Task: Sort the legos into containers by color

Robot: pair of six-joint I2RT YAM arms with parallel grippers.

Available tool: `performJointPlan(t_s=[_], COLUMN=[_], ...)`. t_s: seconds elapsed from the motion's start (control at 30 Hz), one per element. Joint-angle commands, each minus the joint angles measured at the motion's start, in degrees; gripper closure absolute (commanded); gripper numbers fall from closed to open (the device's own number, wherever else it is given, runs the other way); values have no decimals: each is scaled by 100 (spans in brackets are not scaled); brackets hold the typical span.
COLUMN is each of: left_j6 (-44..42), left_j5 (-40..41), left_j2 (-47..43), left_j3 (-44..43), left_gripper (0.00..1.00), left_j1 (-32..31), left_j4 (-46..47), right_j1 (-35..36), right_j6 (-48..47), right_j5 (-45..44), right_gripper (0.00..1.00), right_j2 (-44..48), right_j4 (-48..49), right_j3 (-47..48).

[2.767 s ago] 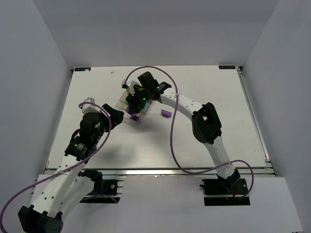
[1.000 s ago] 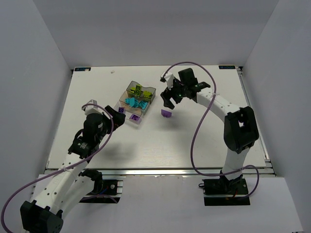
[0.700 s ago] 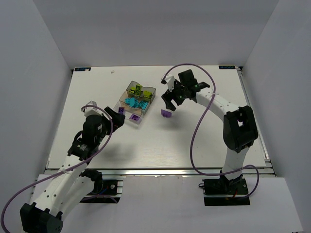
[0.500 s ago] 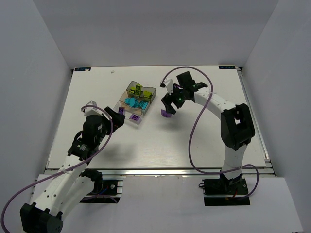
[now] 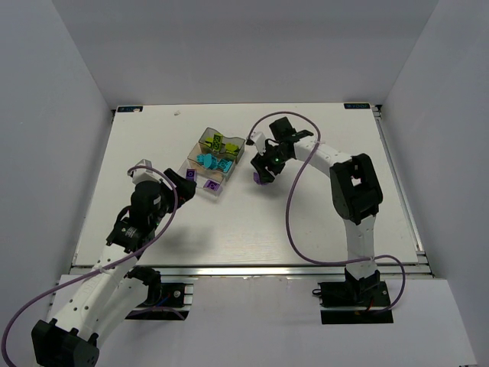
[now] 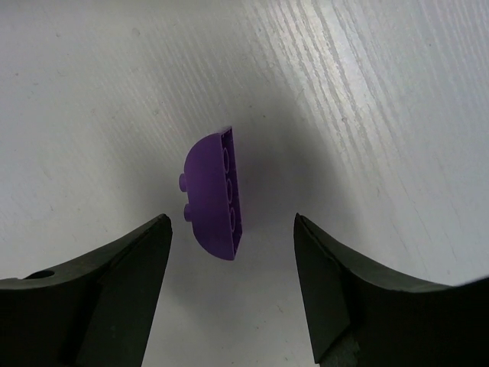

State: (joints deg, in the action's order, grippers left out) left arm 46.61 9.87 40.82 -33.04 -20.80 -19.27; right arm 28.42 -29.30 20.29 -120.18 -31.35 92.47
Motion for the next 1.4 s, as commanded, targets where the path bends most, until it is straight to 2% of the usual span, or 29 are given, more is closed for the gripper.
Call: performJointPlan(t_s=[0.0,0.1,0.2,0.3,0.4,0.47,0.67,0.77,1.0,1.13,1.23,1.37], left_j6=[32,24,15,24,32,15,-20,-38,-20,41,85,94], left_j5=[85,85,77,68,59,120,322,384,446,498,542,542], left_j2=[-21,14,67,102,111,111,23,14,-65,-284,-443,-470], left_j3=[25,17,-1,25,17,-10,-54,-89,-186,-142,-89,-45], left_gripper=[2,2,2,2,2,2,2,2,2,2,2,2], left_j1=[23,23,23,23,23,23,23,23,23,23,23,23], left_j4=[2,2,2,46,46,11,-112,-139,-314,-472,-560,-561], right_j1=[75,84,93,93,93,93,216,531,1489,1596,1684,1780], right_j6=[-146,-146,-199,-313,-488,-559,-639,-393,573,1031,953,751], right_j5=[54,62,132,220,343,440,1511,1794,1145,898,705,502], right_gripper=[31,35,45,61,92,100,100,100,100,100,100,88], right_j2=[-93,-216,-260,-251,-129,98,1004,1084,558,110,-189,-471], right_j4=[-64,-73,-99,-143,-169,-169,155,296,928,1122,1131,1140], right_j3=[228,237,237,219,202,202,70,175,675,1255,1599,1704])
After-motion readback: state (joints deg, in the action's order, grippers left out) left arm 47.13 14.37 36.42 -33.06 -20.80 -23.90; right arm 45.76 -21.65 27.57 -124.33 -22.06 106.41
